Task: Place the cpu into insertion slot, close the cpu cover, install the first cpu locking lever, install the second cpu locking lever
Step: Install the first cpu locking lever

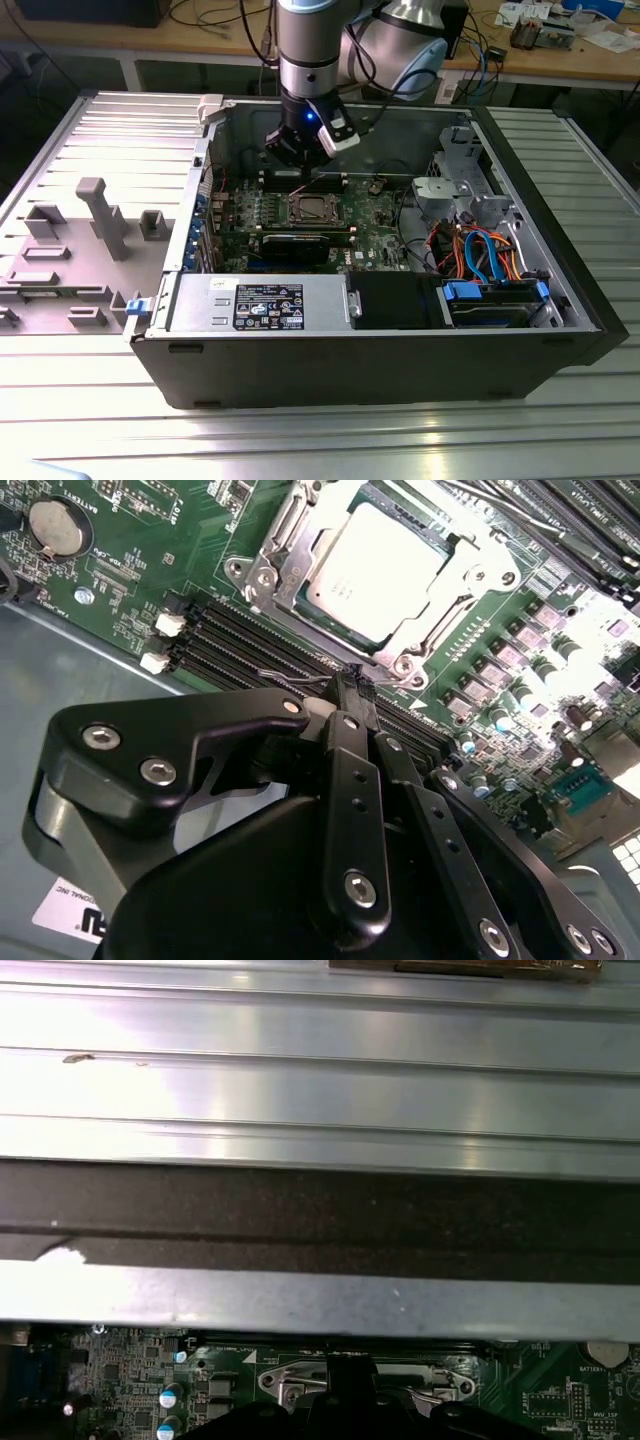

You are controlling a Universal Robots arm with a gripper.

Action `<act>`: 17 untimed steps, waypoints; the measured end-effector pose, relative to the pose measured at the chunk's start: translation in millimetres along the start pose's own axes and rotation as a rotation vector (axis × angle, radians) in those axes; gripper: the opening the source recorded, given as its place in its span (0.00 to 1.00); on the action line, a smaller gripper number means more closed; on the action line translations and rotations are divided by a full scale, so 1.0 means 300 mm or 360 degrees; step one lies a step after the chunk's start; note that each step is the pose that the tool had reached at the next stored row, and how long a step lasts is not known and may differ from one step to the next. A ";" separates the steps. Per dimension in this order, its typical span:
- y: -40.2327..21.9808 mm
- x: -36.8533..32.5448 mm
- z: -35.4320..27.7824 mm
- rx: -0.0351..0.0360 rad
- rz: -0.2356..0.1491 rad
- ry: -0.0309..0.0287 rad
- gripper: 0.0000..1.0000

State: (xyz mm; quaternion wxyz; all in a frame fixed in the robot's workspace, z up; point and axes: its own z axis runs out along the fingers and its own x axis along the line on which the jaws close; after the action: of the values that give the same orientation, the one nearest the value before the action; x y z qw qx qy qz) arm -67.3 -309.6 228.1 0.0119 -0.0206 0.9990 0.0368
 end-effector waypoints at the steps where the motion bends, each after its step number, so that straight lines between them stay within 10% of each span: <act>1: 0.000 -0.002 0.000 0.0000 0.0000 0.00001 0.11; 17: 0.001 -0.058 0.013 0.0001 0.0019 -0.00014 0.11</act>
State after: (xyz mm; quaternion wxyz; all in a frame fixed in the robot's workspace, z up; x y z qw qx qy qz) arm -50.0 -308.3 224.7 0.0121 -0.0147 0.9991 0.0366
